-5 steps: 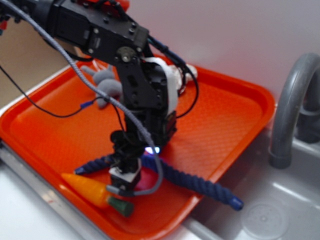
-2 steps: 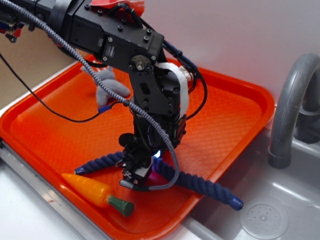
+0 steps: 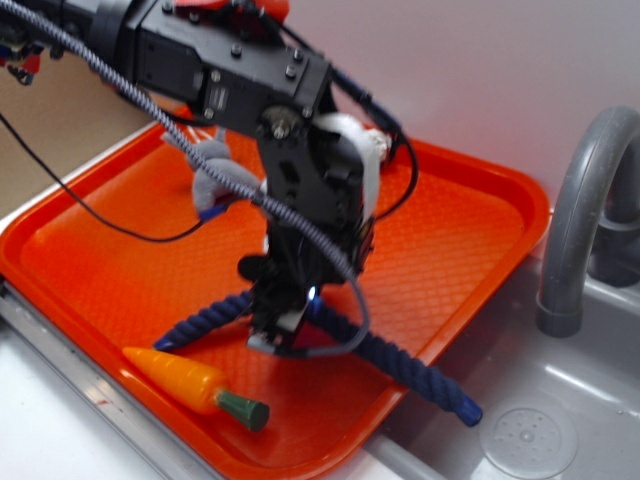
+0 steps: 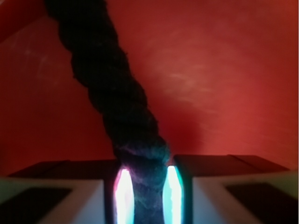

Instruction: Grab the blue rope.

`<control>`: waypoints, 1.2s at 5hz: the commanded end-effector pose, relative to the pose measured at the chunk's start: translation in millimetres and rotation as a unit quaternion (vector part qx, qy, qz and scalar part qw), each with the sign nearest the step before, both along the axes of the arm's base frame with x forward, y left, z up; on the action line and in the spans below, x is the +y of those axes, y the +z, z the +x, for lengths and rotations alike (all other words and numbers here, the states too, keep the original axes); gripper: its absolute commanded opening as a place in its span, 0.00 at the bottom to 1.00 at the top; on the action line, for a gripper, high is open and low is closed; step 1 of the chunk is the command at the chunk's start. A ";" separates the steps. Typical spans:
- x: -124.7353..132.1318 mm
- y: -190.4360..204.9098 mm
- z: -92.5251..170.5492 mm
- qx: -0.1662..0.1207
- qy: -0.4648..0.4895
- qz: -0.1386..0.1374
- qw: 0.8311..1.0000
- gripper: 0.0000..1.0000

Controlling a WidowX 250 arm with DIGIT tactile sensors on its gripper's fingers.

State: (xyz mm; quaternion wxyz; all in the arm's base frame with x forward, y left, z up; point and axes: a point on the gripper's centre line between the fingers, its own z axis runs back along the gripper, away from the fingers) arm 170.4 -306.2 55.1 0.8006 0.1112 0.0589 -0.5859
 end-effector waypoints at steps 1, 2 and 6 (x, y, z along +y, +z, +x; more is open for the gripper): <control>32.6 117.4 6.2 -0.082 0.179 -0.078 0.977 0.00; 80.8 142.9 0.3 -0.116 0.300 -0.159 0.933 0.00; 161.7 197.6 -28.1 -0.202 0.541 -0.184 0.795 0.00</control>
